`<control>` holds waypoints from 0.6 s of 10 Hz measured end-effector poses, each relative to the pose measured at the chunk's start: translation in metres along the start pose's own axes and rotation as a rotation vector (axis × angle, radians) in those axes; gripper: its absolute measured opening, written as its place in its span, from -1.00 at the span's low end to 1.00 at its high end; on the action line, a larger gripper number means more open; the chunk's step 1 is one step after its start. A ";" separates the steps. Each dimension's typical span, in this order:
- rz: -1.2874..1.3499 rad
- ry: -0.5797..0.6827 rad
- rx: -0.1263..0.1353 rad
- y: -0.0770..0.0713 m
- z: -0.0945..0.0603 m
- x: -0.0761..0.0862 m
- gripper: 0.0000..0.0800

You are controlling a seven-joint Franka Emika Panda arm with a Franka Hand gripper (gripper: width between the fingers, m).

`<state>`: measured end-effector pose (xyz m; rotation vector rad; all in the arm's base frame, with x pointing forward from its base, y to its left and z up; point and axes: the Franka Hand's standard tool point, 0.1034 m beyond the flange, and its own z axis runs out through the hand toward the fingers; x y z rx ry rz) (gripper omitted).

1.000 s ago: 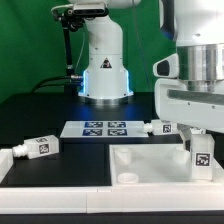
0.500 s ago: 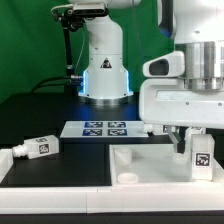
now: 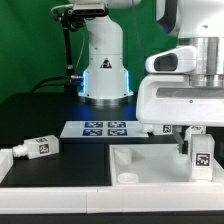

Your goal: Assemble one leg

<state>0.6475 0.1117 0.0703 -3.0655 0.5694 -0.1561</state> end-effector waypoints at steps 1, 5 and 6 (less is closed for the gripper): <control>0.056 0.000 -0.001 0.001 0.000 0.000 -0.29; 0.589 -0.021 -0.022 0.006 0.001 0.001 -0.29; 0.778 -0.029 -0.016 0.008 0.001 0.001 -0.29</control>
Offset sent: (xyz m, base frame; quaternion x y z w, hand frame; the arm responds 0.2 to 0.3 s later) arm 0.0058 0.0006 -0.0095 -0.0397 -0.0064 0.3486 0.9364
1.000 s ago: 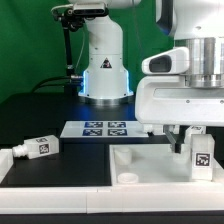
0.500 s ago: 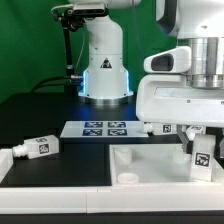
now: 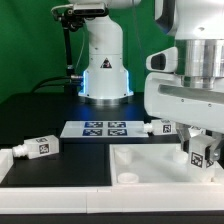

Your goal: Assemble one leg

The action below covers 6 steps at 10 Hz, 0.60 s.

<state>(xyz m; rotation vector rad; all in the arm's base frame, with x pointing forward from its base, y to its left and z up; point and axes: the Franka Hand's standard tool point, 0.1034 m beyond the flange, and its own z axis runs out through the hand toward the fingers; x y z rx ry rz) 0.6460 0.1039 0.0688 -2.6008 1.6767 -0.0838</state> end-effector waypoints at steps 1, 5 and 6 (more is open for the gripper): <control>0.198 -0.018 0.001 0.002 0.000 0.001 -0.29; 0.466 -0.015 0.008 0.005 0.000 -0.001 -0.22; 0.369 -0.013 0.005 0.005 0.001 -0.002 -0.22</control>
Offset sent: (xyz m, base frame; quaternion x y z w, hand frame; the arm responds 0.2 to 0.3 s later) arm -0.0053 0.0008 0.0016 0.0183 0.0332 0.2307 0.9723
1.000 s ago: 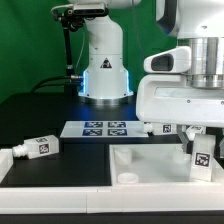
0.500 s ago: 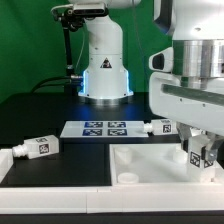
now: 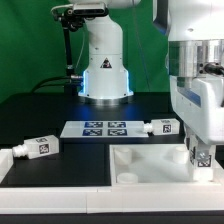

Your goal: Assemble one leg

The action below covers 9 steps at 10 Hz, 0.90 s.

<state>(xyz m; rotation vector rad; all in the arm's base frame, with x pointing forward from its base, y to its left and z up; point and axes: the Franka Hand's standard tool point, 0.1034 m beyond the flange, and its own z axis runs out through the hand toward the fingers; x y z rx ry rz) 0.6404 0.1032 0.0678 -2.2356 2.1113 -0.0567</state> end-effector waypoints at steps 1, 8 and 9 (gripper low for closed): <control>-0.169 0.000 -0.011 0.002 0.001 -0.002 0.23; -1.058 0.036 -0.035 0.005 0.004 -0.012 0.62; -1.291 0.039 -0.047 0.004 0.005 -0.014 0.62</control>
Offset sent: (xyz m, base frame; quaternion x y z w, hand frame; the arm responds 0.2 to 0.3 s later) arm -0.0190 0.0181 -0.0056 0.0060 -0.0059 -0.2394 0.9709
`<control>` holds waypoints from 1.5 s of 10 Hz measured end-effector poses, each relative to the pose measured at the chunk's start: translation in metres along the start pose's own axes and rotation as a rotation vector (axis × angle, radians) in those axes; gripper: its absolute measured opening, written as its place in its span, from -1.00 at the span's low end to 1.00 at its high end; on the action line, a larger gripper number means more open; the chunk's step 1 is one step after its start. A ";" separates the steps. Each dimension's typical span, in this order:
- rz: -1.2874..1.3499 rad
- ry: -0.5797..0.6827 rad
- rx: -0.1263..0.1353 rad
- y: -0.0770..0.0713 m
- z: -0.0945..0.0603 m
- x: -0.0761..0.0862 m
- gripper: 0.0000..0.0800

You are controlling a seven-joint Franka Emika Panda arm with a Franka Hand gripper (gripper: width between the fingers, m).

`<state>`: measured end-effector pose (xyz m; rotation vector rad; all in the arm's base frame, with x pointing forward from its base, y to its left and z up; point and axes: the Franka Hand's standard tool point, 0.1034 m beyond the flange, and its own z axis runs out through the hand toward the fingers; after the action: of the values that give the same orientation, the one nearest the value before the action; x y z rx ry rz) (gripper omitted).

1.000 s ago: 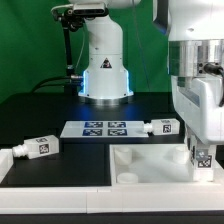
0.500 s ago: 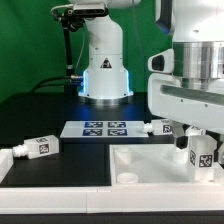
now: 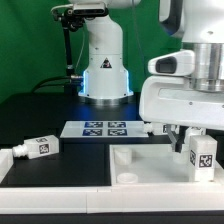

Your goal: Assemble one leg

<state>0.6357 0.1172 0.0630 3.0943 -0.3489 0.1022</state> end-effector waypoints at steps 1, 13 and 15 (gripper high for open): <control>-0.074 -0.002 0.003 0.001 0.001 0.002 0.62; 1.130 -0.050 0.010 0.002 0.001 0.006 -0.29; 1.449 -0.075 0.040 0.000 0.002 0.006 -0.29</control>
Offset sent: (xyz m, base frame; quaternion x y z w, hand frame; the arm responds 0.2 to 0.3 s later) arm 0.0000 0.0000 0.0000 0.0000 0.0000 0.0000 1.0000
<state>0.6420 0.1161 0.0618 2.1521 -2.3816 0.0034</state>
